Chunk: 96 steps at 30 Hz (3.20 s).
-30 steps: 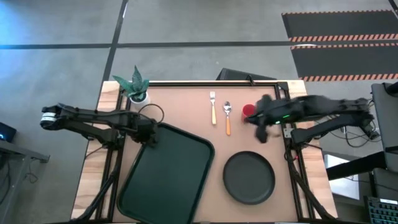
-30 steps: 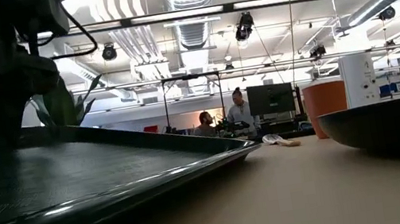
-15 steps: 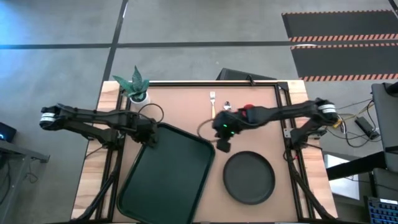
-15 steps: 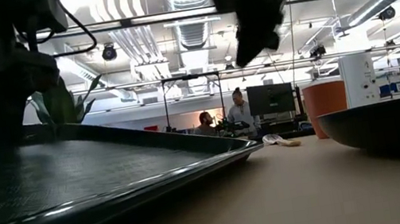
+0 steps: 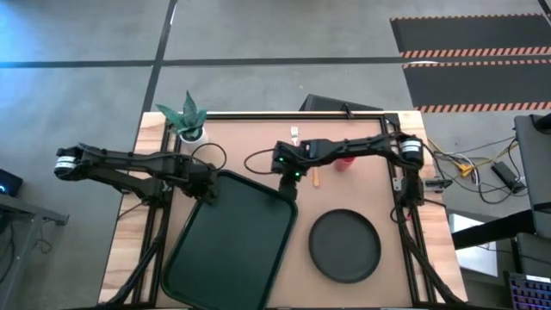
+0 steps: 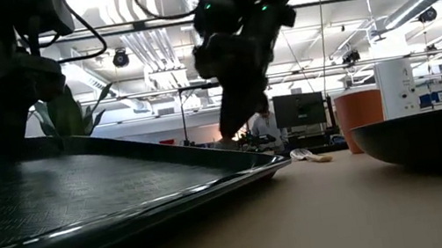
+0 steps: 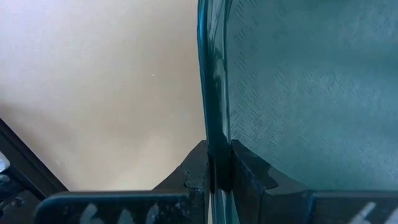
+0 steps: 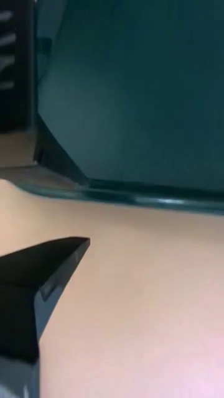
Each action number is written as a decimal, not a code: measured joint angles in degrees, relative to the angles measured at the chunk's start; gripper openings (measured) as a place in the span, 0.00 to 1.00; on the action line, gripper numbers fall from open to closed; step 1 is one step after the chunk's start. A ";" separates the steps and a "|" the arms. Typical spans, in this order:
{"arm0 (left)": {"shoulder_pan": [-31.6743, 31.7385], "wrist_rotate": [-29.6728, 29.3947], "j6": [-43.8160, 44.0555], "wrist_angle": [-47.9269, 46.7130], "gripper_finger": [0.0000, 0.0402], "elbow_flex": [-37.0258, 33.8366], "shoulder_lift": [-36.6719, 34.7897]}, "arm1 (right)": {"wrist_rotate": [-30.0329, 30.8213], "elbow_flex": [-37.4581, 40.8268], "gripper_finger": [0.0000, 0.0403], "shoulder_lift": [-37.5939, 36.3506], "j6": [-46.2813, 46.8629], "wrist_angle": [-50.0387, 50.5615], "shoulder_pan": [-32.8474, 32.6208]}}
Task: Pick and place plate/cup/fork/spoon on tray
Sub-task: Adjust the black serving tray
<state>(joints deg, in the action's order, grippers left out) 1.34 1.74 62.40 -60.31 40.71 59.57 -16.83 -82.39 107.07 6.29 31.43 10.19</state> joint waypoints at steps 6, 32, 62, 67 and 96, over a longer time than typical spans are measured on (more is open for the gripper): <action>0.00 -0.02 0.01 0.27 0.05 0.00 0.00 | -4.97 -4.38 0.43 4.79 -3.52 0.60 0.36; 0.02 -0.62 0.16 1.86 0.05 0.28 0.04 | -9.07 -6.36 0.07 9.16 -0.51 -0.33 0.59; 0.05 -9.85 -3.82 6.97 0.10 0.15 -1.35 | 8.60 1.82 0.07 1.98 14.90 0.02 -5.29; 0.52 -13.00 -8.65 7.27 0.10 0.12 -1.07 | 11.19 3.23 0.07 1.35 20.76 -1.50 -8.58; 5.87 -11.91 -28.74 29.33 0.11 1.62 13.46 | 18.11 4.21 0.07 -6.15 49.16 9.12 -22.89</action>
<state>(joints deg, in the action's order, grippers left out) 7.22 -10.17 33.66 -30.97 42.33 73.03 1.28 -78.17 100.92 55.45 40.55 -12.70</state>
